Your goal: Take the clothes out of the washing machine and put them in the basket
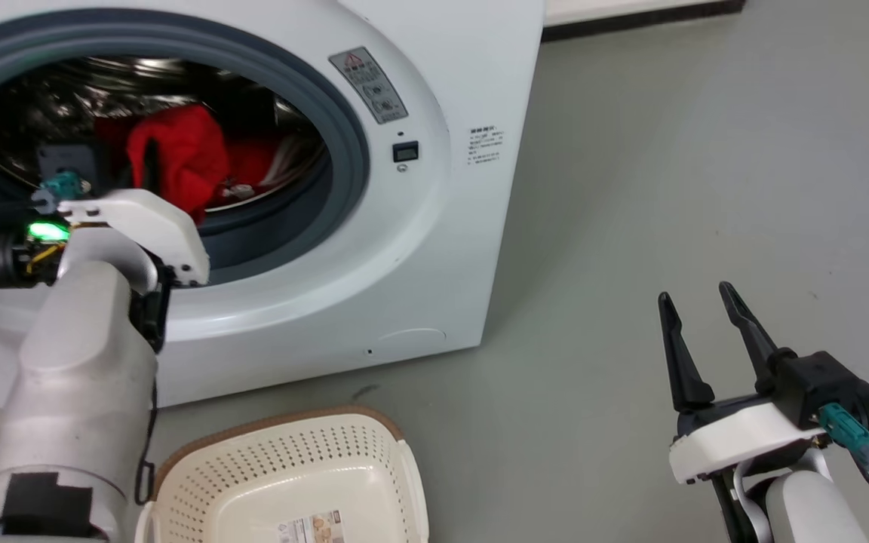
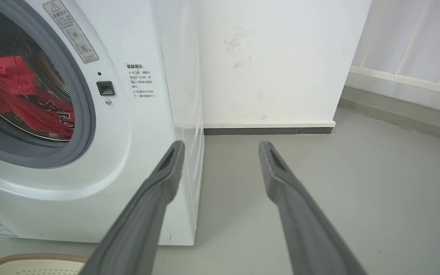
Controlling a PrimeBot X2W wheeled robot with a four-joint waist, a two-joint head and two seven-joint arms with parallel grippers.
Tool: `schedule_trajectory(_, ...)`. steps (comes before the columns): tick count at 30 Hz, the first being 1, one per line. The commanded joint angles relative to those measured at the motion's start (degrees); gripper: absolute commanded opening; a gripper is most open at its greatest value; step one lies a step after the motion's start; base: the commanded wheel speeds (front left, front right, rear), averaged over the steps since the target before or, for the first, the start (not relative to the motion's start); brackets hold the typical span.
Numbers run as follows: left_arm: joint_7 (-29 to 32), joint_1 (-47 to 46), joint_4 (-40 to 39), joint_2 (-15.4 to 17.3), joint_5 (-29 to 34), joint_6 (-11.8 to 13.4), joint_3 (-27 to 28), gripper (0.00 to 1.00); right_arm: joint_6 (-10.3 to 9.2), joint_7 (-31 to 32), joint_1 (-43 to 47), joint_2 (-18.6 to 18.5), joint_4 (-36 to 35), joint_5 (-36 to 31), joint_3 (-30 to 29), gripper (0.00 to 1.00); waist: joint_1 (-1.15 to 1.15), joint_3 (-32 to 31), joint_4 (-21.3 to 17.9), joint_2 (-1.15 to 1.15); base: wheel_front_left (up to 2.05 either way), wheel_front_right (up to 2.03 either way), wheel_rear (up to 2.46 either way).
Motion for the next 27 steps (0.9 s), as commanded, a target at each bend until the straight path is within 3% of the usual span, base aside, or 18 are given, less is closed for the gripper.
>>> schedule_trajectory(1, -0.4, 1.4, -1.1, -0.5, -0.6, -0.3, 0.1, 0.0, -0.04, 0.4, 1.0, 0.0, -0.5, -0.4, -0.4, 1.0, 0.01, -2.1, 1.6, 0.0, 0.0, 0.0, 0.0)
schedule_trajectory(13, -0.5, 13.2, -20.9, -5.5, -1.1, -1.4, 1.2, 0.0, -0.04, 3.6, 5.7, 0.0, -3.6, -1.7, -2.3, 1.0, 0.01, -8.0, 6.3, 0.0, 0.0, 0.0, 0.0)
schedule_trajectory(27, 0.2, 28.3, -56.0, -9.1, -0.8, 0.4, 1.0, 0.0, -0.04, 6.4, 7.9, 0.0, -7.4, -1.9, -2.7, 1.0, 0.01, -8.3, 10.0, 0.0, 0.0, 0.0, 0.0)
